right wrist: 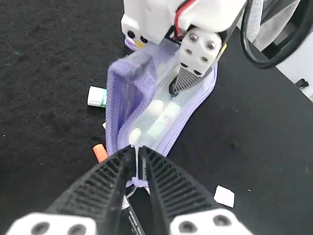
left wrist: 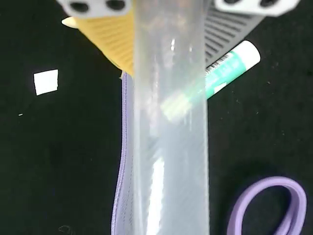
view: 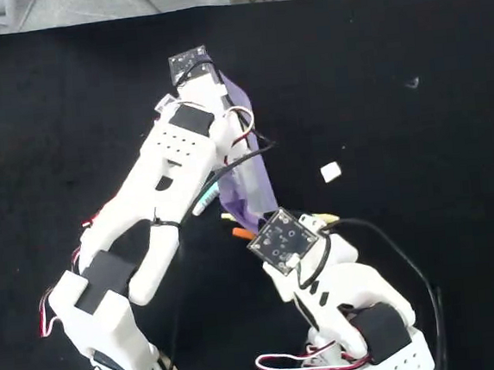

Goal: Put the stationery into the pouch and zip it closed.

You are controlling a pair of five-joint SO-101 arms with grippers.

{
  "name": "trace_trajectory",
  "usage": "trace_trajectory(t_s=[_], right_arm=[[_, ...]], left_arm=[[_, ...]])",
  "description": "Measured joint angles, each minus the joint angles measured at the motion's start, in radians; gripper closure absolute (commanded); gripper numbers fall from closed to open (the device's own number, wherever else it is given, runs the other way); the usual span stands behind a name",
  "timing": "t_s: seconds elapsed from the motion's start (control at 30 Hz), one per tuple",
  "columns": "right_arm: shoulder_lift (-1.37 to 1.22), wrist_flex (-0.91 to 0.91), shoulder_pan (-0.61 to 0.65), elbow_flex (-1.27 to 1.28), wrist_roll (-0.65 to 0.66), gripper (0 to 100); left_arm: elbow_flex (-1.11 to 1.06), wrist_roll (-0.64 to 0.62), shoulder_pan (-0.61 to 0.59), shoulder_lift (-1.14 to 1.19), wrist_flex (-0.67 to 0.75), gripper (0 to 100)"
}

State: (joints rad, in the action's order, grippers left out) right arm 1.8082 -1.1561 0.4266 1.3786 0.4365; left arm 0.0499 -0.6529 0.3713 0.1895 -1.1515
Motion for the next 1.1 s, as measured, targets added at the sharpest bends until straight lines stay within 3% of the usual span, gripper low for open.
trace_trajectory(t_s=[0.23,0.4,0.57,0.77,0.9,1.1], right_arm=[[0.0,0.003,0.0,0.0,0.0,98.4],[0.0,0.003,0.0,0.0,-0.006,83.0],[0.0,0.003,0.0,0.0,-0.043,68.0],[0.0,0.012,0.0,0.034,-0.029,67.0],[0.0,0.046,0.0,0.071,-0.018,67.0],[0.0,0.052,0.0,0.075,-0.018,67.0]], left_arm=[[0.008,0.002,-0.005,0.034,0.035,94],[-0.002,0.052,-0.048,-0.009,0.041,97],[-0.084,0.115,-0.109,-0.178,0.032,97],[-0.199,0.121,-0.161,-0.52,0.038,97],[-0.295,0.124,-0.187,-0.764,0.164,97],[-0.517,0.138,-0.19,-1.011,0.559,97]])
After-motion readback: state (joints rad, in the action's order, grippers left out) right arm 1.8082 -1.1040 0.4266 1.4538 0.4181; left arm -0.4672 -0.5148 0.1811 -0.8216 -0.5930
